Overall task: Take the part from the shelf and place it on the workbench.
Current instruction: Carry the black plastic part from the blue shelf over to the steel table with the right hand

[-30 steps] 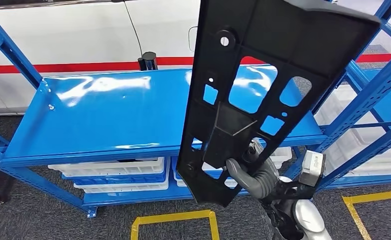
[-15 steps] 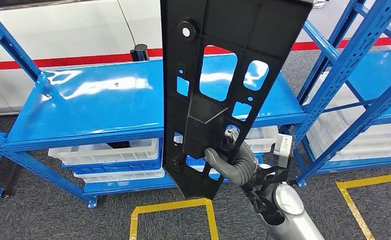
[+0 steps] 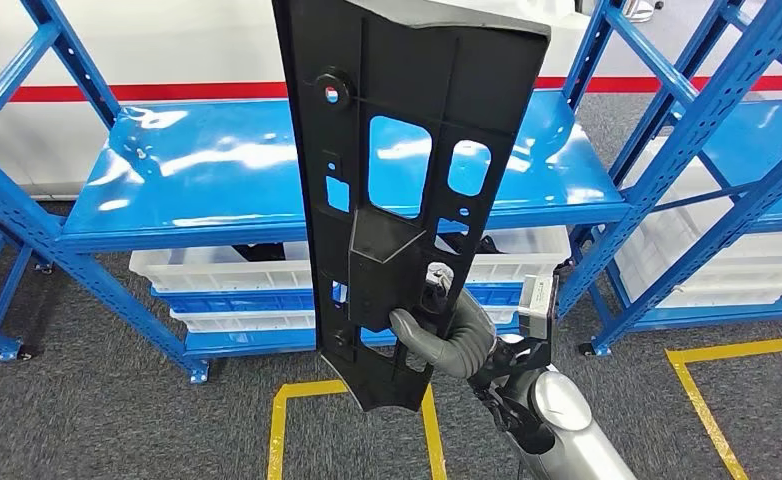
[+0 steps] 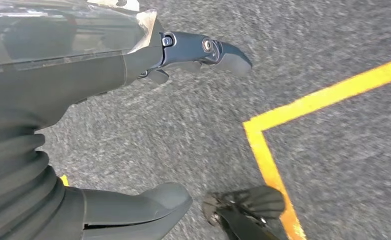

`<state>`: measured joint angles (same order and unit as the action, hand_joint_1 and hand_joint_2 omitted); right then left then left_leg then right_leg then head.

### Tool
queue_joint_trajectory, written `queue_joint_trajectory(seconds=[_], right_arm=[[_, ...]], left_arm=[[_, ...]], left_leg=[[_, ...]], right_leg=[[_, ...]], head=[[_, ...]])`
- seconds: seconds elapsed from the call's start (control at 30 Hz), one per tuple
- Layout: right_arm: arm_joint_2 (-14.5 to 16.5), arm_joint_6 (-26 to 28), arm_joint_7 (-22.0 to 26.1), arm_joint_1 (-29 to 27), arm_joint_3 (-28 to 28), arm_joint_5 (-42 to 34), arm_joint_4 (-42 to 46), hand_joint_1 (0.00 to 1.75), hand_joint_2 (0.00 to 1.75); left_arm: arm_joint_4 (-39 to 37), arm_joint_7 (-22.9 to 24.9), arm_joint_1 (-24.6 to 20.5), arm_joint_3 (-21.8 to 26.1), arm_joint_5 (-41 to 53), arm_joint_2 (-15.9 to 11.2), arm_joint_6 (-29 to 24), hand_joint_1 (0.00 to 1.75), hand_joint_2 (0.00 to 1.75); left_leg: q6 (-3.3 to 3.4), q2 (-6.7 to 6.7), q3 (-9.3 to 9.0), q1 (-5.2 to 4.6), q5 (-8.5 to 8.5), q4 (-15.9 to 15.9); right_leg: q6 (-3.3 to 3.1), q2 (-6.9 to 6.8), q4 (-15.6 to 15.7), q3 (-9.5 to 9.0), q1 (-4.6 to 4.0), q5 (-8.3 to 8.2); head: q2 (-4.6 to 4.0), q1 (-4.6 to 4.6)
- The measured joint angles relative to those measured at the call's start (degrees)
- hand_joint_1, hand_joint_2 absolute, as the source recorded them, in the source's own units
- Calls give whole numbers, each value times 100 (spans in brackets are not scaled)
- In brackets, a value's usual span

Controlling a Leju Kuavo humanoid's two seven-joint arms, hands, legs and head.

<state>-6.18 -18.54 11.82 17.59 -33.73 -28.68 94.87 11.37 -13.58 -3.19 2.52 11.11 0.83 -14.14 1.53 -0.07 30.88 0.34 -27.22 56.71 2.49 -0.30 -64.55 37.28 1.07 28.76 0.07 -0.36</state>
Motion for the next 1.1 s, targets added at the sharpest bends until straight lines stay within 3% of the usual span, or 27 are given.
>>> queue_joint_trajectory(seconds=[0.03, 0.07, 0.1, 0.17, 0.23, 0.3, 0.37, 0.4, 0.43, 0.5, 0.53, 0.57, 0.6, 0.63, 0.67, 0.73, 0.8, 0.87, 0.9, 0.97, 1.03, 1.07, 1.1], right_arm=[[-6, -2, 1, -19, -41, 11, -47, 175, 175], [-14, 2, 2, -43, -65, 20, -83, 175, 175], [-19, 4, 2, -53, -78, 22, -101, 175, 175], [-26, 5, 3, -62, -100, 25, -124, 175, 175], [-28, 5, 5, -54, -121, 25, -128, 175, 175], [-30, 5, 9, -45, -138, 27, -131, 175, 175], [-34, 8, 14, -42, -147, 33, -142, 175, 175], [-34, 9, 17, -41, -151, 37, -148, 175, 175], [-34, 11, 19, -43, -156, 39, -154, 175, 175], [-32, 13, 22, -48, -164, 42, -158, 175, 175], [-31, 15, 22, -54, -167, 50, -160, 175, 175], [-31, 23, 21, -61, -170, 64, -162, 175, 175], [-31, 37, 20, -68, -173, 84, -165, 175, 175], [-31, 54, 19, -74, -175, 104, -169, 175, 175], [-31, 70, 18, -77, -177, 118, -172, 175, 175], [-28, 85, 18, -76, -172, 134, -173, 175, 175], [-24, 94, 34, -78, -164, 153, -172, 175, 175], [-24, 106, 60, -91, -157, 178, -173, 175, 175], [-24, 112, 70, -99, -154, 186, -173, 175, 175], [-27, 121, 87, -111, -149, 194, -174, 175, 175], [-28, 125, 105, -119, -149, 196, -177, 175, 175], [-28, 125, 114, -126, -149, 197, -181, 175, 175], [-28, 123, 119, -134, -150, 198, -187, 175, 175]], left_arm=[[-1, 2, 3, 1, -9, -6, 6, 0, 175], [-1, 1, 3, 1, -14, -9, 11, 0, 175], [-1, 1, 4, 0, -14, -8, 17, 0, 175], [-1, 1, 4, -1, -14, -7, 19, 0, 175], [0, 0, 5, 1, -14, -4, 20, 0, 175], [1, -2, 10, 1, -10, -3, 22, 0, 175], [-2, -4, 19, -1, -5, -10, 27, 0, 175], [-3, -3, 22, -1, -2, -14, 31, 0, 175], [-5, -3, 26, -2, 0, -18, 38, 0, 175], [-7, -3, 27, -2, 1, -25, 53, 0, 175], [-7, -4, 27, -1, -1, -28, 57, 0, 175], [-7, -5, 26, -1, -3, -32, 57, 0, 175], [-7, -6, 25, -1, -3, -32, 56, 0, 175], [-7, -7, 24, -1, -2, -33, 55, 0, 175], [-5, -8, 21, -1, 0, -32, 54, 0, 175], [2, -8, 6, -1, 4, -23, 52, 0, 175], [10, -7, -6, -1, 5, -16, 50, 0, 175], [11, -4, -4, -1, 7, -14, 47, 0, 175], [11, -3, -2, -1, 7, -10, 45, 0, 175], [11, -2, 0, -1, 6, -5, 42, 0, 175], [11, -2, -3, -1, 5, -4, 37, 0, 175], [11, -2, -2, -1, 5, -2, 38, 0, 175], [11, -2, -1, -1, 5, 1, 44, 0, 175]], left_leg=[[97, 22, 166, -30, 144, 0], [149, 40, 319, -49, 274, 2], [150, 43, 414, -63, 347, 6], [136, 46, 580, -83, 487, 11], [95, 47, 690, -102, 615, 14], [38, 56, 731, -104, 739, -7], [-30, 49, 769, -89, 806, -23], [-65, 36, 816, -76, 701, 40], [-101, 20, 885, -60, 482, 202], [-176, 1, 1068, -9, -160, 861], [-216, -3, 1138, 18, -387, 1252], [-256, -4, 1158, 49, -472, 1560], [-295, -4, 1099, 84, -420, 1710], [-331, -3, 939, 120, -278, 1655], [-367, -2, 686, 157, -134, 1409], [-417, -32, 65, 195, -110, 607], [-384, -69, -236, 169, -245, 117], [-264, -63, -181, 134, -216, 68], [-189, -47, -137, 125, -166, 63], [-45, -10, -21, 114, -54, 43], [32, 7, 121, 67, 48, 51], [54, 13, 192, 38, 98, 55], [70, 16, 256, 7, 144, 60]], right_leg=[[13, 3, -439, 127, -2, 259], [1, 7, -869, 209, -4, 530], [49, 7, -901, 110, -6, 488], [117, 6, -358, -388, -21, 265], [58, 4, 517, -1003, -70, 224], [-37, 9, 940, -1218, -123, 276], [-107, 9, 961, -1120, -96, 178], [-162, 2, 961, -1068, -69, 112], [-209, -6, 969, -1007, -34, 39], [-267, -18, 966, -870, -14, -106], [-263, -20, 962, -792, -13, -180], [-245, -21, 953, -705, -8, -255], [-220, -23, 938, -609, 3, -322], [-183, -24, 911, -512, 24, -378], [-141, -24, 876, -419, 47, -423], [-43, -25, 783, -254, 59, -495], [80, -32, 740, -162, 49, -582], [199, -29, 760, -121, 62, -666], [219, -21, 727, -75, 66, -623], [165, -3, 356, 97, 54, -279], [69, 2, -390, 310, 25, 191], [54, 3, -712, 362, 5, 318], [59, 3, -873, 330, -18, 345]], head=[[0, 8], [0, 19], [0, 19], [0, 19], [0, 6], [0, -5], [0, -6], [0, -10], [0, -23], [0, -46], [0, -55], [0, -55], [0, -56], [0, -54], [0, -55], [0, -66], [0, -79], [1, -78], [1, -75], [1, -50], [1, -25], [1, -23], [1, -22]])
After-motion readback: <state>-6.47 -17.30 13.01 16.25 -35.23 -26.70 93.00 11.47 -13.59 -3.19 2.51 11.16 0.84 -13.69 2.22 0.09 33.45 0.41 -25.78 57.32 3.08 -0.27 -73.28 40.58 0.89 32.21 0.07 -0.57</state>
